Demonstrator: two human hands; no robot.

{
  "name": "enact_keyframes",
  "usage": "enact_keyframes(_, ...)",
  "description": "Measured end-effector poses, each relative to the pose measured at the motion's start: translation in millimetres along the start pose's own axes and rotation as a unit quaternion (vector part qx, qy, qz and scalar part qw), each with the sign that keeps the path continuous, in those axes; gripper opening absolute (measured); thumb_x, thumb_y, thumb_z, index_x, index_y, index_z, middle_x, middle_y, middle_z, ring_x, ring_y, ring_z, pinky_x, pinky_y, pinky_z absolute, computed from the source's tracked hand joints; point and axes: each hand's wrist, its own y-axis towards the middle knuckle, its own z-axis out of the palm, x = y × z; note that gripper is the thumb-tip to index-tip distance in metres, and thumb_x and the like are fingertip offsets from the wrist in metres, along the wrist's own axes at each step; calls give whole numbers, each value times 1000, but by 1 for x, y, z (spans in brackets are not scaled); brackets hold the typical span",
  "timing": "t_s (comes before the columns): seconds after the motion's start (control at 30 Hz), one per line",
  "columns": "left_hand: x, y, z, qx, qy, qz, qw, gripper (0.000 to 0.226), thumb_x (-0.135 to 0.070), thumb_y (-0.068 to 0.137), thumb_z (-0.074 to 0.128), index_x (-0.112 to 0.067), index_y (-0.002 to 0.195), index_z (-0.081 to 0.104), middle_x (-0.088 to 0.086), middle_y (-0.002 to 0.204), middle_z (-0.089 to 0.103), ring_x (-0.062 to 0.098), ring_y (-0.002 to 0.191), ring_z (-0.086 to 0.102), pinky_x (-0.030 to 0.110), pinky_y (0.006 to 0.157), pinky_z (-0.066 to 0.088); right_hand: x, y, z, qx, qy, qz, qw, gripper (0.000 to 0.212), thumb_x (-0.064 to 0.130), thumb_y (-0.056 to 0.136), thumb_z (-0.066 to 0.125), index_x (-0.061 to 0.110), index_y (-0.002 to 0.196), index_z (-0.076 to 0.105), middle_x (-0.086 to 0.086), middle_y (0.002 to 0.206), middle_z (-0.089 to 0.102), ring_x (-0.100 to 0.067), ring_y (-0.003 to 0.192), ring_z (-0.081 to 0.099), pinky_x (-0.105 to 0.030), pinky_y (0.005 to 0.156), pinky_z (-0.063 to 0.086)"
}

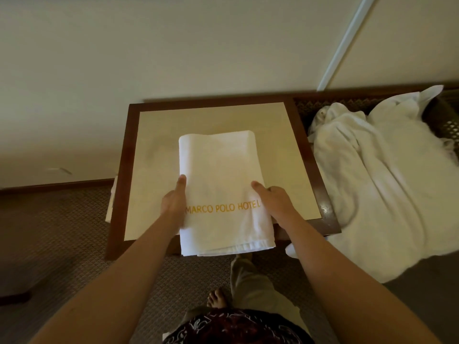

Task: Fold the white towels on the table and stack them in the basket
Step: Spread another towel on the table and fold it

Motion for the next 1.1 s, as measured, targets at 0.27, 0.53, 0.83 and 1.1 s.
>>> enact_keyframes(0.27, 6, 10, 10, -65, 172, 105, 977, 66, -71, 92, 53, -9, 115, 59, 8, 106, 65, 28, 93, 63, 39, 76, 51, 6, 7, 10, -37, -26, -59, 997, 46, 59, 92, 66, 14, 103, 62, 3, 92, 68, -14, 77, 67, -21, 54, 45)
enact_keyframes(0.53, -2, 21, 16, -100, 218, 123, 963, 62, -71, 93, 47, -16, 122, 55, 1, 106, 62, 24, 93, 61, 40, 79, 52, 16, 36, 10, -31, -63, -7, 997, 52, 58, 87, 66, 11, 109, 62, 0, 99, 65, -19, 86, 63, -31, 64, 46)
enact_keyframes(0.83, -58, 70, 31, -101, 258, 124, 953, 74, -72, 95, 44, -7, 129, 53, 14, 124, 61, 39, 115, 59, 45, 94, 46, 69, 87, 17, -78, -101, -62, 990, 60, 66, 88, 64, 11, 112, 55, -7, 107, 66, -30, 94, 65, -35, 71, 49)
enact_keyframes(1.1, -49, 65, 30, -108, 234, 146, 955, 66, -69, 97, 42, -11, 130, 49, 10, 122, 59, 35, 114, 57, 42, 89, 42, 68, 75, 15, -72, -146, -37, 986, 68, 67, 92, 58, 6, 123, 51, -14, 121, 65, -37, 110, 64, -41, 85, 52)
